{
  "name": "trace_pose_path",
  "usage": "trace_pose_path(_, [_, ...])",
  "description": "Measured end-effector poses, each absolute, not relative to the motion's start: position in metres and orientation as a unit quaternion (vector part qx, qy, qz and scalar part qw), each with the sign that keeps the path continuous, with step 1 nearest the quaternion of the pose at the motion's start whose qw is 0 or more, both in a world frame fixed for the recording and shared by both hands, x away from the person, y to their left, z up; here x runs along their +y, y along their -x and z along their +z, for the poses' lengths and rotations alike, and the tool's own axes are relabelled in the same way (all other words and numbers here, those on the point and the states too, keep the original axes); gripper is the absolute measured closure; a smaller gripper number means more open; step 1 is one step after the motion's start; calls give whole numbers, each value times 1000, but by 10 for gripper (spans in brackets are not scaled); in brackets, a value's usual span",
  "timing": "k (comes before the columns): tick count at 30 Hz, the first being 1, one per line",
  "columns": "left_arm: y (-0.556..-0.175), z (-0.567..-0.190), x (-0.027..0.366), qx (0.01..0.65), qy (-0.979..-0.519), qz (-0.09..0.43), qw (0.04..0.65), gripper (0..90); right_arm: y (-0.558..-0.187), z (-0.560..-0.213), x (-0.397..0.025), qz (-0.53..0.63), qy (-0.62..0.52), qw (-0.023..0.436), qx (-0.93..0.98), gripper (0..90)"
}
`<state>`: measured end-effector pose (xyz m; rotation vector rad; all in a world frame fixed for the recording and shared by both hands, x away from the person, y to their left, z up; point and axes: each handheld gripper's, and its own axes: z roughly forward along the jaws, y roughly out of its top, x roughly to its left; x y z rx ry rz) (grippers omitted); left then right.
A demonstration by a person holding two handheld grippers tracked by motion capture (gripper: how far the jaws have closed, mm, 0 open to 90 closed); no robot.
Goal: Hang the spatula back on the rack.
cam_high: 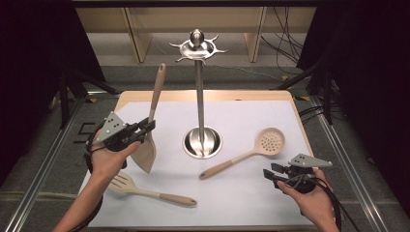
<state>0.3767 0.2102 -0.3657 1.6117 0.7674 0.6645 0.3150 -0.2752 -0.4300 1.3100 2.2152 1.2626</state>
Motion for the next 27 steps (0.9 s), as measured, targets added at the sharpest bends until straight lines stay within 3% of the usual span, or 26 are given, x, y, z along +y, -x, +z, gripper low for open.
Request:
trace_pose_path(20, [-366,-350,202,293,-681,301,600,780,-317,-429,-277,431,-438,158,773,578])
trace_pose_path(27, [-363,-347,196,283,-680,302,605,780,-315,-429,-274,431,-455,137,767,578])
